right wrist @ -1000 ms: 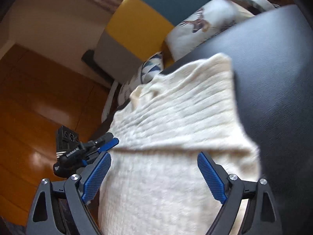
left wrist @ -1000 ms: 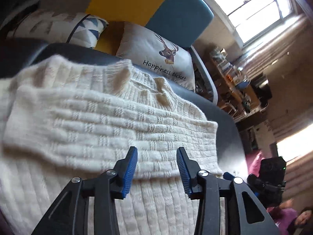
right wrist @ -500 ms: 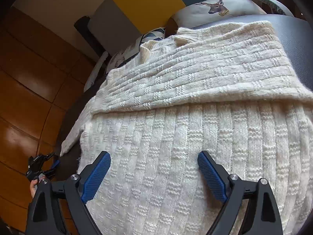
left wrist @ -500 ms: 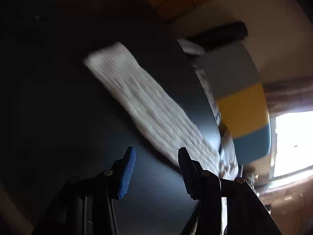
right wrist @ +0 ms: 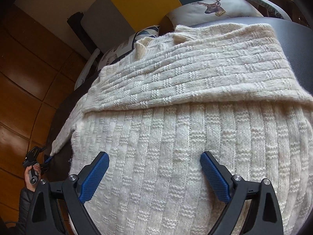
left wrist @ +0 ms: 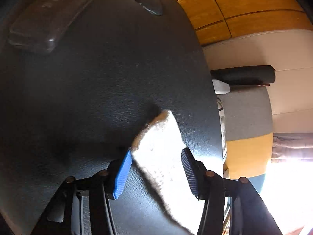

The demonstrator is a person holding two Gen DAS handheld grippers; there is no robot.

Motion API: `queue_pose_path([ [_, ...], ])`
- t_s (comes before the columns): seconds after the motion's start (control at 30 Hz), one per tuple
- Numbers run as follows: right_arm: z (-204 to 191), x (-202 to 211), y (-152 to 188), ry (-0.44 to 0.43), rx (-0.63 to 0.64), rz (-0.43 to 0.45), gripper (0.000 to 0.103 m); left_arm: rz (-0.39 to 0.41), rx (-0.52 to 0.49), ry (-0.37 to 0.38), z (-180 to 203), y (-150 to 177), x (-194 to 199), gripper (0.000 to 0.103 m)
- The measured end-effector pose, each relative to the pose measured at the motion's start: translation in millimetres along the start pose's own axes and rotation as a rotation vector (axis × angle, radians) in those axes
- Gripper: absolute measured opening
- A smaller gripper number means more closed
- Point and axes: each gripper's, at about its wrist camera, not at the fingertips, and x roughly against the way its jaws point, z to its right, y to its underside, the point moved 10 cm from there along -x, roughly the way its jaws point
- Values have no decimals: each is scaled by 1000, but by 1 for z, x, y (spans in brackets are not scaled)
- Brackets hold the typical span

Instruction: Fold clothes

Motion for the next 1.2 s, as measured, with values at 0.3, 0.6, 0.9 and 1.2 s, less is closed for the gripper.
queue_pose_path([
  [0.3, -2, 4, 3, -43, 44, 24, 99, 35, -23, -111, 1, -3, -4, 6],
  [0.6, 11, 12, -6, -131, -142, 30, 92, -21, -295, 142, 147, 86, 18, 6],
  [0.9, -13, 35, -21, -67, 74, 164, 74, -323, -622, 383, 313, 314, -9, 6],
  [1.2, -26, 21, -65, -65, 199, 183, 41, -604, -863, 323, 353, 497, -68, 6],
])
